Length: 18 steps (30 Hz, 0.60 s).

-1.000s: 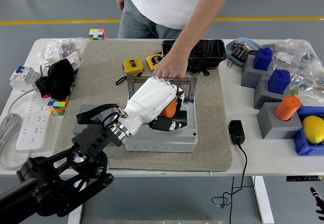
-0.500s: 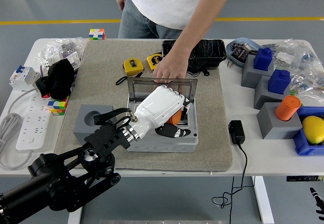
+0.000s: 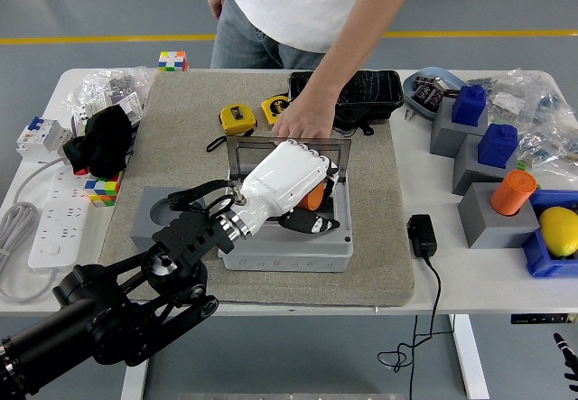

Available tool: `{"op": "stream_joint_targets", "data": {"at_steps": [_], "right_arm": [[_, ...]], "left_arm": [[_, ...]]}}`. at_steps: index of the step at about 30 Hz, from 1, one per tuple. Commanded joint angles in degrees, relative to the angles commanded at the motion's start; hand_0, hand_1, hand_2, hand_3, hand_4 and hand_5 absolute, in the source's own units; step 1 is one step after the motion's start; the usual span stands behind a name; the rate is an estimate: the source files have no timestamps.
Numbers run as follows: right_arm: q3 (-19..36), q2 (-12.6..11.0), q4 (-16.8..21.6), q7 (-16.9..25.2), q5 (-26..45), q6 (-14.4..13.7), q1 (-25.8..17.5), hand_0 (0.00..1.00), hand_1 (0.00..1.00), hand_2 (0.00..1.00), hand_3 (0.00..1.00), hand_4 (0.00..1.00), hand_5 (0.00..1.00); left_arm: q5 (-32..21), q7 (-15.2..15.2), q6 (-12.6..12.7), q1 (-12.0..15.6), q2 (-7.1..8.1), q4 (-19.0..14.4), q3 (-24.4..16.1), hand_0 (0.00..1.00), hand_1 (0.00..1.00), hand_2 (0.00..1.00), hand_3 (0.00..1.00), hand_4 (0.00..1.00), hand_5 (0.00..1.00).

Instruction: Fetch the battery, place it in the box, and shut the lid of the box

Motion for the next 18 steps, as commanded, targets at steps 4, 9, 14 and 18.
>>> {"op": "stream_joint_targets", "data": {"at_steps": [4, 9, 14, 18], "right_arm": [[0.19, 0.02, 0.04, 0.00, -0.13, 0.00, -0.01, 0.817, 0.811, 0.776, 0.810, 0.998, 0.998], [0.22, 0.00, 0.03, -0.02, -0.15, 0.03, 0.05, 0.818, 0.811, 0.776, 0.810, 0.998, 0.998], [0.33, -0.06, 0.07, -0.01, -0.17, -0.01, 0.16, 0.818, 0.812, 0.776, 0.810, 0.998, 0.998], [0.44, -0.12, 0.07, -0.03, -0.23, -0.02, 0.13, 0.818, 0.812, 0.776, 0.810, 0.998, 0.998]], "left_arm": [[0.00, -0.11, -0.09, 0.05, -0.01, 0.09, -0.18, 0.057, 0.002, 0.029, 0.002, 0.998, 0.218], [0.00, -0.51, -0.05, -0.03, 0.03, 0.25, -0.53, 0.058, 0.002, 0.030, 0.002, 0.998, 0.290], [0.00, -0.65, -0.15, 0.07, 0.13, 0.14, -0.67, 0.058, 0.002, 0.030, 0.002, 0.998, 0.372], [0.00, -0.75, -0.43, 0.35, 0.33, 0.15, -0.80, 0.058, 0.002, 0.030, 0.002, 0.998, 0.372]]}}
